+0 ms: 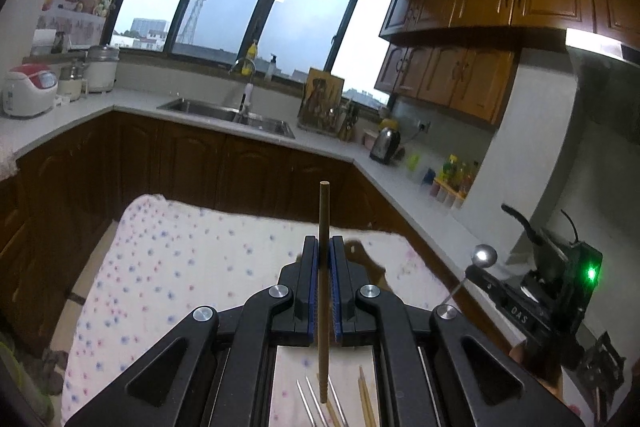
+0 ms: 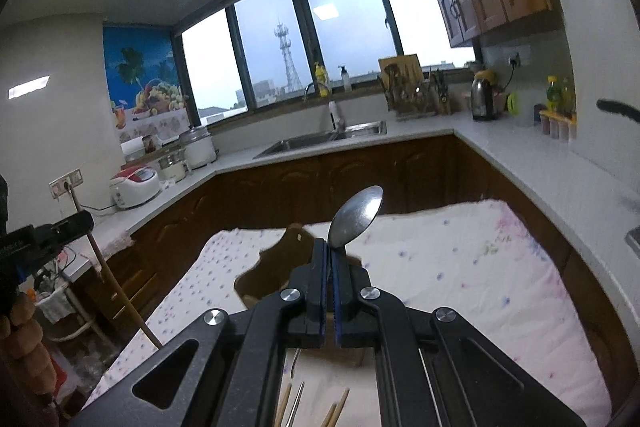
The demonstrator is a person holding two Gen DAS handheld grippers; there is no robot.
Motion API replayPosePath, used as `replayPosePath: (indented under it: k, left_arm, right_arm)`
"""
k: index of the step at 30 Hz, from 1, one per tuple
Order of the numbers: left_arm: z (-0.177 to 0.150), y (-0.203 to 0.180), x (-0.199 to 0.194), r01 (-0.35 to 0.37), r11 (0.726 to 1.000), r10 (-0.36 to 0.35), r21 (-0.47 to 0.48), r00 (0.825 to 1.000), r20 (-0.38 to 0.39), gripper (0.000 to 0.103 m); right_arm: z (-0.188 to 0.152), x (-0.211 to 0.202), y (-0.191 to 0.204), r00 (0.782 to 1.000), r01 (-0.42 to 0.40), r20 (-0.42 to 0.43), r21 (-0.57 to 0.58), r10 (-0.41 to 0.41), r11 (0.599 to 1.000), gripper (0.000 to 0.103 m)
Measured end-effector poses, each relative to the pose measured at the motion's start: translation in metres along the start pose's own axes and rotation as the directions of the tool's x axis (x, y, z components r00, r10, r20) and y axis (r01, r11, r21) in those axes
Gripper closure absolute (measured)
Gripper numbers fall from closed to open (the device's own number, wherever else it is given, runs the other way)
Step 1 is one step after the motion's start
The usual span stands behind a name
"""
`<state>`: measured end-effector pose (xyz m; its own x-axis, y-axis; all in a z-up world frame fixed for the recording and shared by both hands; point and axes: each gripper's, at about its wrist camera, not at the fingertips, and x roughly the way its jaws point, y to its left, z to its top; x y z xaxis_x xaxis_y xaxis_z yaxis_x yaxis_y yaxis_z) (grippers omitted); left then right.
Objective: Organize utensils
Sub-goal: 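Carry the chopstick and spoon over the wooden holder and lower them in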
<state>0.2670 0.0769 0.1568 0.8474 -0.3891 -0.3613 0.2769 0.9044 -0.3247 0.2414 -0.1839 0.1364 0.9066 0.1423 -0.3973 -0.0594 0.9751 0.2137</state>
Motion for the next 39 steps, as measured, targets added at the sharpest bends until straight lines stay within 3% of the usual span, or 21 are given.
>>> replayPosePath:
  k: [8,12,21,28,34,39]
  left_arm:
    - [0.021,0.002,0.04,0.011,1.0,-0.008,-0.023,0.993,0.119,0.1]
    - [0.019,0.007,0.08,-0.013,0.999,0.019,-0.035,0.985,0.174,0.099]
    - [-0.044,0.032,0.185,-0.041,0.992,0.05,-0.122,0.996,0.079,0.1]
    - [-0.068,0.046,0.244,-0.072,0.988,0.075,-0.137,0.997,0.016,0.099]
    - [-0.058,0.03,0.256,-0.089,0.995,0.089,-0.048,0.996,-0.001,0.098]
    - [-0.045,0.023,0.234,-0.09,0.995,0.09,-0.037,0.996,-0.015,0.098]
  right_arm:
    - [0.028,0.031,-0.003,0.997,0.049,0.066,-0.034,-0.047,0.998,0.101]
    - [0.026,0.053,-0.008,0.997,0.063,0.054,-0.033,-0.061,0.998,0.101]
    - [-0.009,0.103,-0.017,0.996,0.08,-0.04,-0.032,-0.081,0.996,0.101]
    - [-0.03,0.129,-0.015,0.99,0.073,-0.116,-0.049,-0.078,0.996,0.101]
    - [-0.037,0.134,-0.01,0.987,0.077,-0.135,-0.089,-0.089,0.993,0.101]
    - [-0.035,0.133,-0.012,0.986,0.067,-0.149,-0.071,-0.077,0.995,0.101]
